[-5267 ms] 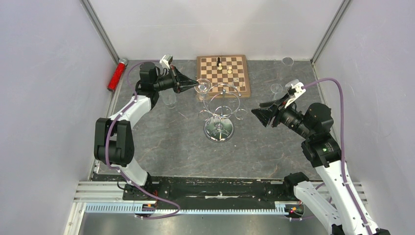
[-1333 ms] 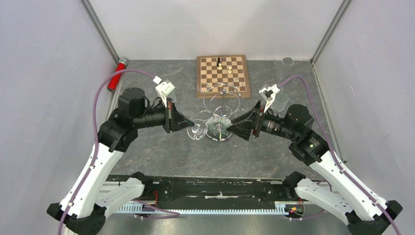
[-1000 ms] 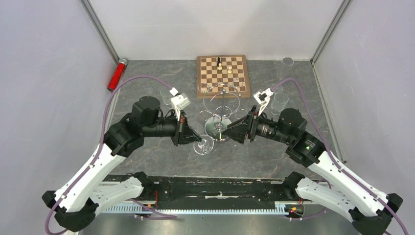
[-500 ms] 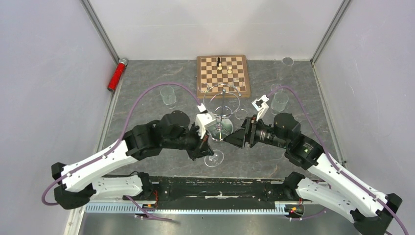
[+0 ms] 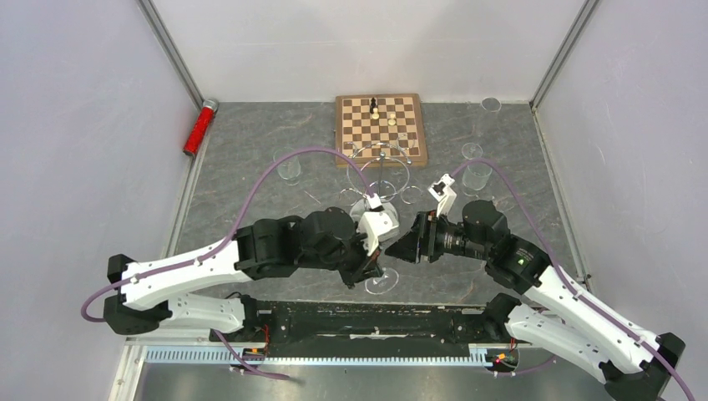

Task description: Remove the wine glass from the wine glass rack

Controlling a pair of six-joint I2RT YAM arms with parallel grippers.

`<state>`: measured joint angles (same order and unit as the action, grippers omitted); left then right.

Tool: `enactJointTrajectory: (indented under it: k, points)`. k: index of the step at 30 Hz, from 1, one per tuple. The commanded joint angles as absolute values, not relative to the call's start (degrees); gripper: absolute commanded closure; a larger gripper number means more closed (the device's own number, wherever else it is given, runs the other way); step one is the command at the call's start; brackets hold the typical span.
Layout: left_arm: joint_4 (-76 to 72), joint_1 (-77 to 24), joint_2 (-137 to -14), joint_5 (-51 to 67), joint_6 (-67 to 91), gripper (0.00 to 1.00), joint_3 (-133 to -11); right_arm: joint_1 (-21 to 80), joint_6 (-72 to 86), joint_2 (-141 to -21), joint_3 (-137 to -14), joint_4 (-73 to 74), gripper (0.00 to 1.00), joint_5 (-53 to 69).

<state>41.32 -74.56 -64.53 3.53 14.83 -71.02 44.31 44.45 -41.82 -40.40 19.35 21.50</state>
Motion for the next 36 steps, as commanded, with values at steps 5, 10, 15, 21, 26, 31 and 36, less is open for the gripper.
enactJointTrajectory:
  k: [5,10,15,21,26,31,36]
  points:
    - [33.7,-80.4,-67.8,-2.9,11.0,0.98,-75.3,44.6,46.5,-40.2,-39.0,18.9,0.34,25.6]
    - [33.2,-83.3,-70.4,-6.3,9.6,0.98,-77.1,44.5,48.0,-39.3,-36.9,18.6,0.35,28.3]
    - [33.1,-84.9,-72.1,-8.4,8.8,0.98,-78.3,44.6,46.9,-39.6,-37.2,21.1,0.35,29.3]
    - [32.8,-86.2,-73.4,-9.8,8.1,0.98,-79.2,44.6,46.8,-40.3,-37.0,21.1,0.36,31.1]
    - [32.7,-86.6,-74.4,-10.4,7.3,0.98,-80.1,44.6,46.6,-41.9,-37.0,20.8,0.4,32.6]
    - [32.0,-86.9,-74.6,-11.2,6.8,0.98,-80.1,44.6,46.5,-43.0,-36.9,20.6,0.47,33.3]
    - [31.9,-87.1,-75.0,-11.0,6.7,0.98,-80.2,44.6,46.5,-43.4,-36.8,20.0,0.62,33.4]
